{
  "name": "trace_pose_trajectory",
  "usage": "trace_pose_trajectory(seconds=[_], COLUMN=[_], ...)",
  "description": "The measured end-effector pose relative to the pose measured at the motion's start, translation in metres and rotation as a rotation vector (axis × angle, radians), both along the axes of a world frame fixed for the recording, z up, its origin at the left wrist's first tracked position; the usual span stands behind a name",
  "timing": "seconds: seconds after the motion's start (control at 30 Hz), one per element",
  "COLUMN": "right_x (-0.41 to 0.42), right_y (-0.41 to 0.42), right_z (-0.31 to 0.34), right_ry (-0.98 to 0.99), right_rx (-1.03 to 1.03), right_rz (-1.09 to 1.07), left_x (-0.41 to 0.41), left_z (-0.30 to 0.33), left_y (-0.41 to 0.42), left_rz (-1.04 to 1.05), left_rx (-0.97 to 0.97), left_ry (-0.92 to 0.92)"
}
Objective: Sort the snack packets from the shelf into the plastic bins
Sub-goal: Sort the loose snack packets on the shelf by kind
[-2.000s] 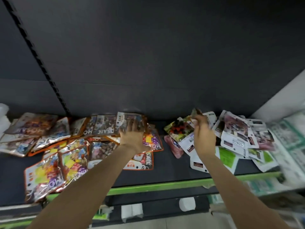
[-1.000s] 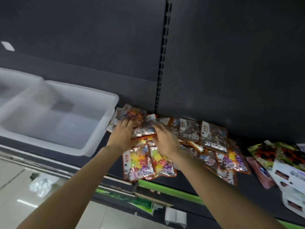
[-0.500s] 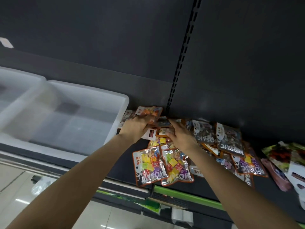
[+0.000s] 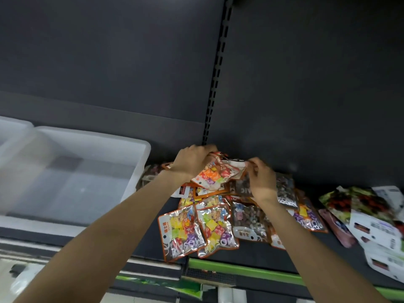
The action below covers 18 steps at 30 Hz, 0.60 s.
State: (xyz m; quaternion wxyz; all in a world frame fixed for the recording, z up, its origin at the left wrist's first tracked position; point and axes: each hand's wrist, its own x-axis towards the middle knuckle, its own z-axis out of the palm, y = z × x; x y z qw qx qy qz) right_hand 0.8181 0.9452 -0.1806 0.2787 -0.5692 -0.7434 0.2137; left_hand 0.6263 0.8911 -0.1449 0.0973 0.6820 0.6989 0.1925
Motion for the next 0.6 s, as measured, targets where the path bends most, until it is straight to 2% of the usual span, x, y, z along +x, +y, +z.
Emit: trace_pose_trajectory(seconds=[0.1,0.2,0.23,0.33,0.37,0.43,0.5,0.6], right_x=[0.027,0.053,0.060,0.069,0.068,0.064,0.057,0.041], right_y=[0.005,0.009,0.010,0.014,0.014,0.012,0.005,-0.011], right_z=[0.014,0.023,0.024,0.018,0.015,0.005,-0.005,-0.012], right_ry=[0.049,-0.068,-0.103,-0.225,-0.244,-0.259,-0.307,-0.461], right_rx=[0.048,0.064,0.064,-0.063,-0.133,-0.244,-0.254,-0.028], right_rz=[-0.097,-0.187,-0.236,-0.278,-0.243,-0.164,-0.139,-0.061], left_x=[0.026,0.048,0.052,0.050,0.047,0.040,0.030,0.016], left_z=[0.000,-0.008,-0.012,-0.030,-0.036,-0.050,-0.060,-0.070], left_y=[0.019,0.031,0.034,0.032,0.028,0.019,0.007,-0.014], left_rz=[-0.074,-0.102,-0.087,0.077,0.118,0.157,0.135,0.039], left_rx=[0.029,0.097,0.121,0.137,0.096,-0.041,-0.145,-0.145], left_ry=[-0.141,-0.308,-0.278,0.101,0.151,0.148,0.113,-0.088])
